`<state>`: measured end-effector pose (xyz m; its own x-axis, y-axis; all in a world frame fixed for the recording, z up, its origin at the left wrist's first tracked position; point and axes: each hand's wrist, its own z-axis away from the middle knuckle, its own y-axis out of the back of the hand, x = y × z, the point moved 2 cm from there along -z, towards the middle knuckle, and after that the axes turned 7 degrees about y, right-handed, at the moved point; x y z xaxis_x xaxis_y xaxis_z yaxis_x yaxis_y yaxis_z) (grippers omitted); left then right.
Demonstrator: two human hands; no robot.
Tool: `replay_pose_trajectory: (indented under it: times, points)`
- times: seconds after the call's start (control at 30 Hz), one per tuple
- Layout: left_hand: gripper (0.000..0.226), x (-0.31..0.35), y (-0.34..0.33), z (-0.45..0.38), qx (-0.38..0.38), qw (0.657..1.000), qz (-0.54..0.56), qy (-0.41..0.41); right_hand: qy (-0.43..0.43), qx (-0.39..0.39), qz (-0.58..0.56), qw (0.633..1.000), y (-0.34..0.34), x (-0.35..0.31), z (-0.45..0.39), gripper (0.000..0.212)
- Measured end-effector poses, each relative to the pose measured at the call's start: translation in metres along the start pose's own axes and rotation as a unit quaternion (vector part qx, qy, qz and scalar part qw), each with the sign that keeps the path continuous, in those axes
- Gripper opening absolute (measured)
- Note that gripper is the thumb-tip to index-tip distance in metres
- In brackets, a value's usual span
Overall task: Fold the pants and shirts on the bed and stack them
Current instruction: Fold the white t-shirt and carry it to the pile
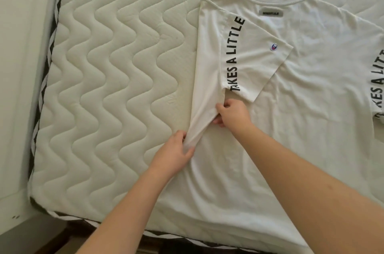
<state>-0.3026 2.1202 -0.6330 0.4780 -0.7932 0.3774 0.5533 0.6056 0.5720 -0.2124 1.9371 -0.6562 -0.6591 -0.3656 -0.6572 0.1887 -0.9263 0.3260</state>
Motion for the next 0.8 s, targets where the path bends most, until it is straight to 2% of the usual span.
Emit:
replay_pose_trajectory:
  times: [0.1, 0.17, 0.27, 0.33, 0.43, 0.53, 0.63, 0.73, 0.8]
  points:
    - [0.025, -0.008, 0.001, 0.020, 0.010, 0.992, -0.118, 0.036, -0.008, 0.011, 0.003, 1.000, 0.000, -0.002, 0.013, 0.008]
    - [0.024, -0.009, 0.000, 0.033, 0.019, 0.989, -0.136, 0.045, -0.015, -0.019, 0.001, 1.000, -0.007, -0.005, 0.025, 0.007]
    - [0.027, -0.008, -0.002, 0.047, -0.007, 0.994, -0.092, 0.054, -0.046, -0.100, -0.024, 0.994, -0.023, -0.007, 0.043, 0.005]
    - [0.033, -0.009, -0.003, 0.052, -0.018, 0.995, -0.086, 0.050, -0.058, -0.119, -0.023, 0.991, -0.030, -0.005, 0.053, 0.007]
    - [0.040, -0.008, -0.007, 0.058, -0.029, 0.994, -0.096, 0.042, -0.044, -0.080, -0.036, 0.995, -0.025, 0.006, 0.066, 0.022]
    - [0.040, -0.010, -0.015, 0.063, -0.062, 0.996, 0.007, 0.069, -0.005, -0.004, -0.015, 1.000, -0.007, 0.023, 0.077, 0.015]
    - [0.031, -0.018, -0.023, 0.059, -0.010, 0.998, 0.035, 0.060, -0.001, 0.042, 0.031, 0.999, 0.004, 0.042, 0.089, 0.013]
    - [0.034, -0.033, -0.030, 0.056, 0.034, 0.995, 0.045, 0.079, -0.061, -0.019, -0.045, 0.997, -0.009, 0.057, 0.103, 0.038]
    - [0.036, -0.040, -0.037, 0.055, 0.016, 0.993, 0.070, 0.097, -0.069, -0.061, -0.013, 0.996, -0.021, 0.064, 0.112, 0.042]
